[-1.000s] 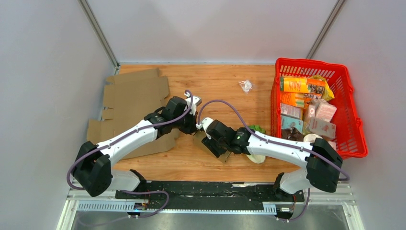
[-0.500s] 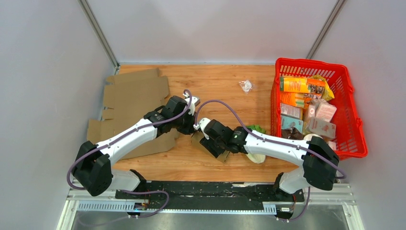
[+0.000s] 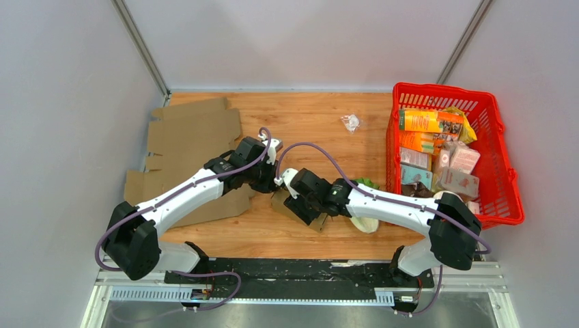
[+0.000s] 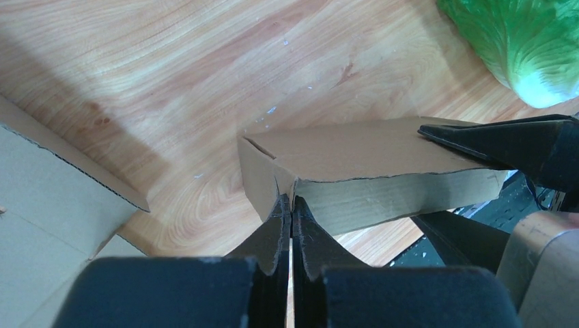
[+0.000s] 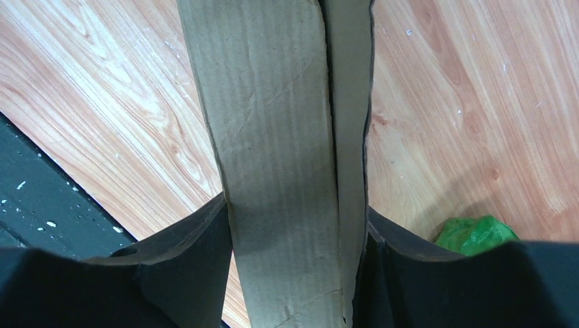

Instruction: Fold the paper box

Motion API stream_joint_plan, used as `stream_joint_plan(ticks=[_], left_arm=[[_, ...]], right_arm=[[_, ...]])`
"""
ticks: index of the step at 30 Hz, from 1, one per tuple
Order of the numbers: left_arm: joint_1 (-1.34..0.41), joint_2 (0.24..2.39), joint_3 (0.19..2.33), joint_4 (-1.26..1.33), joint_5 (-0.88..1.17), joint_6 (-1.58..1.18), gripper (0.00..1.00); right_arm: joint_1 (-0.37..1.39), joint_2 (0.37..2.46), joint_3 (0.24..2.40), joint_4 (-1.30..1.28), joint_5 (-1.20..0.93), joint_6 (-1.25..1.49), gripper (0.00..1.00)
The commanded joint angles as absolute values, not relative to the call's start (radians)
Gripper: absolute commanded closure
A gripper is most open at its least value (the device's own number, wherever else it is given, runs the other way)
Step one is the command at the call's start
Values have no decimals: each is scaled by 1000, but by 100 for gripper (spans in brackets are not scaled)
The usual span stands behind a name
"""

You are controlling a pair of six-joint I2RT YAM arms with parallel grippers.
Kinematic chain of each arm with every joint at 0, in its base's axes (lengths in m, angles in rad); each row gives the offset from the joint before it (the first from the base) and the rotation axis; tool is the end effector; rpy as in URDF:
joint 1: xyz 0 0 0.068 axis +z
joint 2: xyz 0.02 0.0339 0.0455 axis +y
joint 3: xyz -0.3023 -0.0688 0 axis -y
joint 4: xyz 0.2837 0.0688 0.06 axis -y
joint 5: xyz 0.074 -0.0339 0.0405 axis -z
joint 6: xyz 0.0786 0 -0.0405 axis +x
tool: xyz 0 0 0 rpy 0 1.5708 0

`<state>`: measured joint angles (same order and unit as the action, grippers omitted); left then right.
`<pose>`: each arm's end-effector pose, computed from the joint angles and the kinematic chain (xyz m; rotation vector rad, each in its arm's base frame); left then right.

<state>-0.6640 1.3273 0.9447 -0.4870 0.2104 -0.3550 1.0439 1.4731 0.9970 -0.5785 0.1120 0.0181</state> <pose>0.2498 -0.2163 0.2414 0.4883 2.4974 -0.6880 0.1812 0.2940 0.2054 -1.2577 2.3127 0.2246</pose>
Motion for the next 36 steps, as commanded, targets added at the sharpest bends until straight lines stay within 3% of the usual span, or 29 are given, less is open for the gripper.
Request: stream_joint_plan(ticks=[1, 23, 36], left_arm=[[-684, 1266, 991, -551, 354, -394, 100], [-713, 1157, 746, -382, 52, -384, 100], [-756, 988, 563, -195, -84, -400, 100]], right_arm=[[1006, 1519, 969, -549, 133, 29, 44], [979, 1554, 989, -508, 107, 37, 44], [954, 1560, 1006, -488, 104, 20, 41]])
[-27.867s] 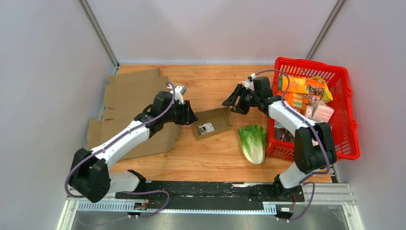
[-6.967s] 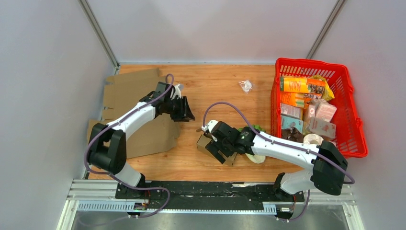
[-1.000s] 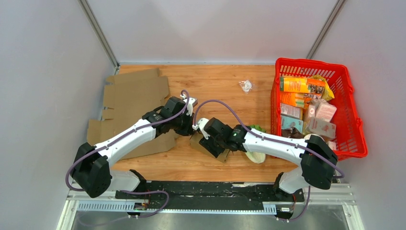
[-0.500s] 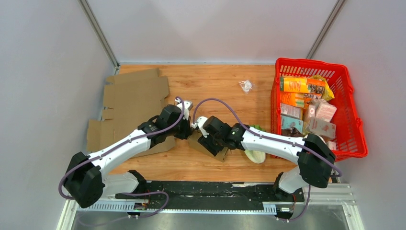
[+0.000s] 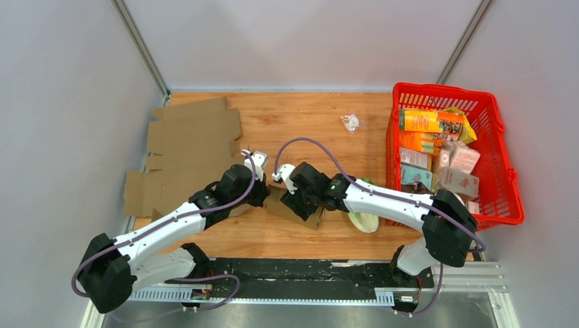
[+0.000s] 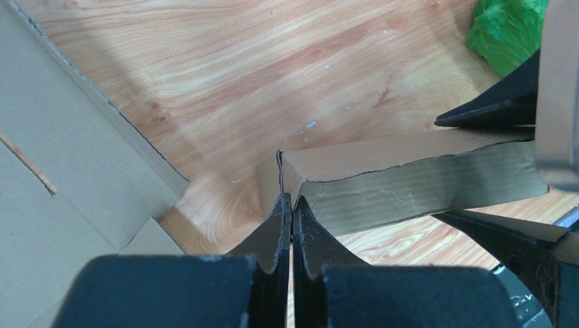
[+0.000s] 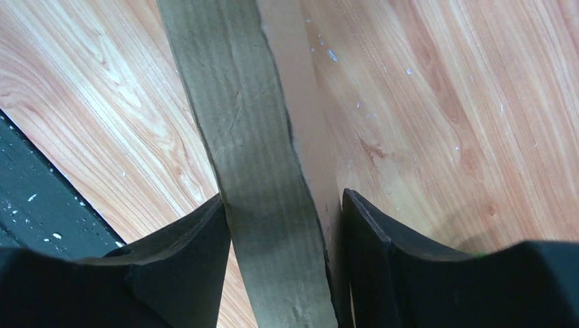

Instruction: Fold the paper box

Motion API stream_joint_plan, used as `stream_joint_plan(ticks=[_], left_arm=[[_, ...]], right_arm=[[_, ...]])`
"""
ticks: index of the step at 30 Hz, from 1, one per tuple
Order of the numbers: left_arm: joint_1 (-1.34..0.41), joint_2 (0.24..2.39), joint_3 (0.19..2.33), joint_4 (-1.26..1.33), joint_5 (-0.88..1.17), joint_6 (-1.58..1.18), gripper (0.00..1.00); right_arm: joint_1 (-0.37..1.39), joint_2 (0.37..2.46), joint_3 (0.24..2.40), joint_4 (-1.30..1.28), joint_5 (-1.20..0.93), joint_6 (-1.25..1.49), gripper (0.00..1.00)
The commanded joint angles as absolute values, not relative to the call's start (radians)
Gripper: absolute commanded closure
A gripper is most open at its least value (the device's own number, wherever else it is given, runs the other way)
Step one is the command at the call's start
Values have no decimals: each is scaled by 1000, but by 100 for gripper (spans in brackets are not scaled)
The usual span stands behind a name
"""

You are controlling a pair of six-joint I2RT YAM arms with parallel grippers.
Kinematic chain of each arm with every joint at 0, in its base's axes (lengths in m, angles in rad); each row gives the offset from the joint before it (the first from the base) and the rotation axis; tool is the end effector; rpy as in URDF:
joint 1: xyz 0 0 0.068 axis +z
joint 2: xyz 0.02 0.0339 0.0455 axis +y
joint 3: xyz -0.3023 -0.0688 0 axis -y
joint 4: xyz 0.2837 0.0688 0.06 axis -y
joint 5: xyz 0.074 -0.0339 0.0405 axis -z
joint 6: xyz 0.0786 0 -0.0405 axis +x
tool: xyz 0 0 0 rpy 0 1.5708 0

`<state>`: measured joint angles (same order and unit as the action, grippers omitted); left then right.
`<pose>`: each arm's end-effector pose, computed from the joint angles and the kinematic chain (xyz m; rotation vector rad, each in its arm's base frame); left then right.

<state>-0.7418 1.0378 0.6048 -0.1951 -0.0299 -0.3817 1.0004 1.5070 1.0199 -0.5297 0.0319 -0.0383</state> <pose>0.2025 -0.1824 0.2196 0.3882 2.2293 -0.5857 0.1964 0.3015 0.2057 -1.2897 2.2798 0.3075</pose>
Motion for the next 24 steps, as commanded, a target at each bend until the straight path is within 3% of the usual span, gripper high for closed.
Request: stream_joint_plan(ticks=[1, 11, 16, 21, 24], left_arm=[[-758, 982, 539, -184, -104, -403, 100], [-761, 968, 492, -169, -181, -440, 100], [-764, 983, 523, -190, -179, -445, 100], [-769, 989, 554, -232, -189, -443, 100], [-773, 982, 560, -239, -192, -440, 100]], right_arm=[[956, 1560, 1011, -489, 110, 24, 38], [962, 1413, 1071, -731, 137, 303, 12], [962, 1316, 1098, -909, 140, 451, 9], [959, 1240, 1043, -873, 141, 488, 17], [957, 1239, 1028, -839, 152, 495, 40]])
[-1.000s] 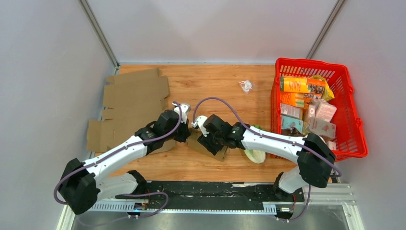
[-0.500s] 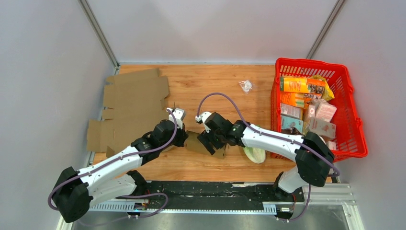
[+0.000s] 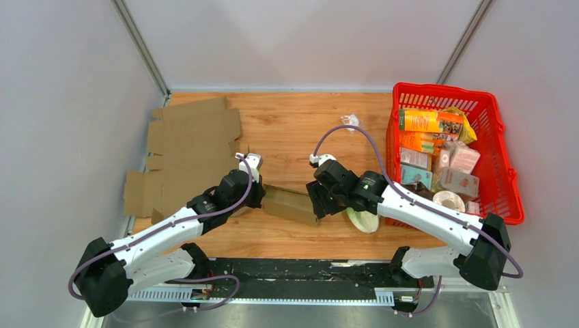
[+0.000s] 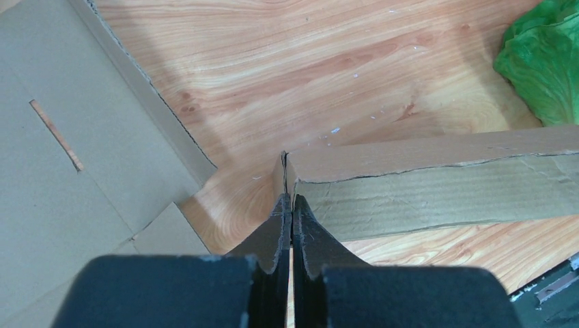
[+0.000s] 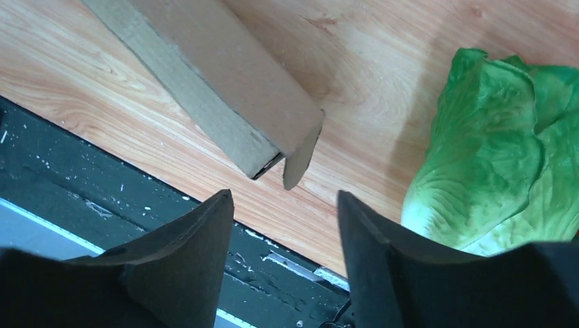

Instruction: Fold the paper box

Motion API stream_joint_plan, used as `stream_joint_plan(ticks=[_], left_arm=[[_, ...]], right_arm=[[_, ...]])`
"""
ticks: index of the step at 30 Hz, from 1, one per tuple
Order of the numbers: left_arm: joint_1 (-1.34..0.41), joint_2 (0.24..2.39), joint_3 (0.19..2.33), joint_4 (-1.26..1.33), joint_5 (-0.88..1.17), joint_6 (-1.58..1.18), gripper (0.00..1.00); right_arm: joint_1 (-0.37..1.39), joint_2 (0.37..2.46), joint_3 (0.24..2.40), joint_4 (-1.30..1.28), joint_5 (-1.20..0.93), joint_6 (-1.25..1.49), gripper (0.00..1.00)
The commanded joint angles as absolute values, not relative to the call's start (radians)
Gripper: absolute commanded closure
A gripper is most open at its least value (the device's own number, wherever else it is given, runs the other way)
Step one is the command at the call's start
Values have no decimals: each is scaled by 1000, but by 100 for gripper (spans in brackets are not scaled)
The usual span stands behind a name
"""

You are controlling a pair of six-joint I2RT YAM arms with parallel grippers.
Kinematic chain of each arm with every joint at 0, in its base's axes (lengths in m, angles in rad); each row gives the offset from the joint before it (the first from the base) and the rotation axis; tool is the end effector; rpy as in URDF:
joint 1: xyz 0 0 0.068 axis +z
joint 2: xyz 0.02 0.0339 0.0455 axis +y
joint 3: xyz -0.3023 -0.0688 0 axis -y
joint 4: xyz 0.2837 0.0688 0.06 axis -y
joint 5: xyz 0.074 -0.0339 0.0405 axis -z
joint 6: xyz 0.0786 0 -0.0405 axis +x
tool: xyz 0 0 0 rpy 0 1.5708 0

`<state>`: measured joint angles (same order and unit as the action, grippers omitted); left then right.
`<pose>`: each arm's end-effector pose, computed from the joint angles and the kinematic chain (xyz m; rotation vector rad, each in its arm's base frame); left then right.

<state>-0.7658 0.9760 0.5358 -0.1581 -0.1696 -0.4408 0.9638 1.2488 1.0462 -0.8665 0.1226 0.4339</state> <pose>0.1952 -0.1693 0.2120 0.2586 2.1890 -0.5062 0.1718 0.2306 0.2687 -0.6569 2.5811 0.3139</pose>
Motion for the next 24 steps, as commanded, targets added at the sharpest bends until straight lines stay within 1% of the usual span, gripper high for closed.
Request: stream_joint_plan(ticks=[1, 3, 4, 7, 9, 10, 11, 12, 18, 22, 24], left_arm=[[-775, 979, 564, -244, -195, -440, 100], [-781, 970, 565, -253, -204, -436, 100], [-781, 966, 563, -255, -210, -434, 100], [-787, 963, 566, -262, -225, -434, 100], [-796, 960, 566, -262, -230, -437, 100], [-801, 962, 569, -264, -238, -437, 100], [-802, 962, 572, -267, -241, -439, 100], [-807, 963, 574, -267, -245, -440, 100], [-828, 985, 592, -275, -270, -453, 100], [-848, 988, 595, -275, -294, -463, 100], [-859, 989, 595, -275, -302, -471, 100]], right_arm=[[957, 1239, 1026, -831, 167, 495, 52], [956, 1239, 1020, -812, 178, 485, 58], [954, 1249, 1022, -811, 190, 485, 66], [951, 1272, 1031, -805, 196, 485, 83], [950, 1284, 1046, -801, 192, 485, 88], [950, 1287, 1054, -801, 181, 491, 95], [950, 1295, 1061, -801, 173, 497, 99], [951, 1298, 1072, -796, 160, 505, 100], [948, 1313, 1104, -785, 94, 578, 100], [925, 1325, 1103, -759, 19, 646, 100], [911, 1327, 1088, -736, 15, 687, 100]])
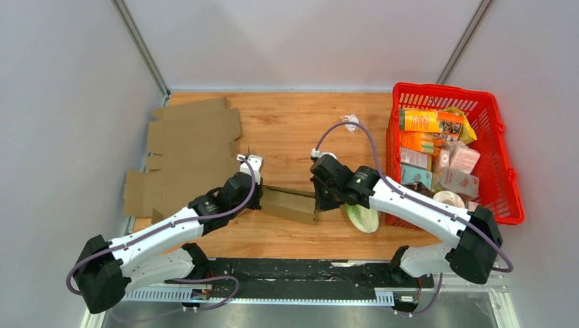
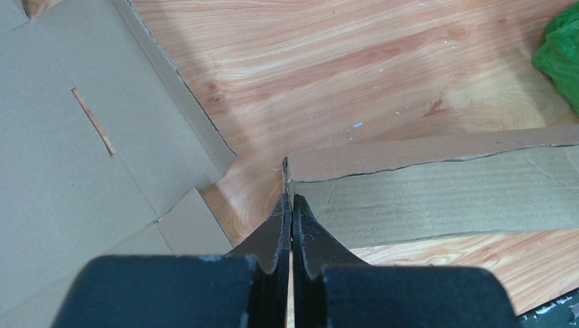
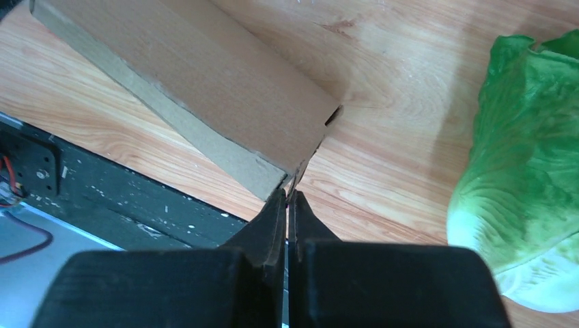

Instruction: Fold the paper box

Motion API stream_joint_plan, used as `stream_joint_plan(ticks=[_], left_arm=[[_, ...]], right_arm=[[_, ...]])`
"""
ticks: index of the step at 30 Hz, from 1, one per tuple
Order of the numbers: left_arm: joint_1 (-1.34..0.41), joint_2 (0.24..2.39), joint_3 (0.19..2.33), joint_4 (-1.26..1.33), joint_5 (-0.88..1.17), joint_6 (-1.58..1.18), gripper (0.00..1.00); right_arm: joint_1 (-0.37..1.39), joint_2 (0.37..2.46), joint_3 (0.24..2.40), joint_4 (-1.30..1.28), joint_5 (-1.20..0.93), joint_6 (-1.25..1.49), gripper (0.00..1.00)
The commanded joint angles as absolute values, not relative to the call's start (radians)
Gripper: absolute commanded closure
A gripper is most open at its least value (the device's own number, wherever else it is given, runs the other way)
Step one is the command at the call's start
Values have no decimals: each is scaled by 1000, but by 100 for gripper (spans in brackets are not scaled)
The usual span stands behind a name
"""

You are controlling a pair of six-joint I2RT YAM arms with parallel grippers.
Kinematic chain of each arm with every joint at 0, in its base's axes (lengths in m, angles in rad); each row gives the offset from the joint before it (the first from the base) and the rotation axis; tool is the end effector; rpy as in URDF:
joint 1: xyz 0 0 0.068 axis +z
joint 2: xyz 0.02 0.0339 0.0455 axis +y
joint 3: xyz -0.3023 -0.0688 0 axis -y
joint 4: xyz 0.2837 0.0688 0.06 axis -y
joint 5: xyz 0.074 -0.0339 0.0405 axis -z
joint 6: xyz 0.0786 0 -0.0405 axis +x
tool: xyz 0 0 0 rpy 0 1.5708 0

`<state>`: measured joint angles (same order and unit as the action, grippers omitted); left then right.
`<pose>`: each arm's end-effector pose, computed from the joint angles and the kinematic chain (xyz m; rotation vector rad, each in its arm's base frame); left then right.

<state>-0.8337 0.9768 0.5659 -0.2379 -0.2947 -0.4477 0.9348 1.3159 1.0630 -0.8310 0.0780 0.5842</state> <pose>0.1875 -0.1725 0.2155 0.2639 2.1992 -0.3930 0.1859 0.2415 0.2585 -0.4467 2.6729 0.3868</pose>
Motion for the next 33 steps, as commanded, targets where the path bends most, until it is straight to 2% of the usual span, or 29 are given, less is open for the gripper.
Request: stream_joint_plan(ticks=[1, 9, 20, 22, 23, 24, 26, 27, 29, 30, 33], left_arm=[[-862, 986, 597, -278, -310, -472, 100], [-891, 989, 594, -279, -328, -483, 100], [-897, 982, 558, -261, -347, -489, 100], [-899, 979, 548, -256, -357, -486, 100], [-899, 977, 545, -255, -362, -485, 100], [-899, 974, 538, -255, -370, -485, 100], [-900, 968, 531, -247, -376, -486, 100], [-900, 966, 522, -244, -380, -488, 100], [-902, 963, 517, -239, -385, -497, 100], [-903, 963, 517, -241, -400, -502, 100], [-904, 973, 532, -273, -445, -543, 100]], right_arm=[[907, 1324, 1082, -729, -35, 701, 100], [833, 1290, 988, -632, -135, 819, 100], [850, 1290, 862, -560, -124, 709, 100], [850, 1289, 862, -551, -175, 680, 96], [850, 1281, 880, -561, -186, 642, 92], [850, 1269, 893, -593, -186, 631, 77], [830, 1220, 919, -627, -173, 630, 65], [812, 1203, 917, -638, -198, 665, 54], [735, 1163, 899, -635, -231, 744, 40], [712, 1157, 864, -603, -292, 846, 27], [669, 1143, 796, -458, -427, 1012, 9]])
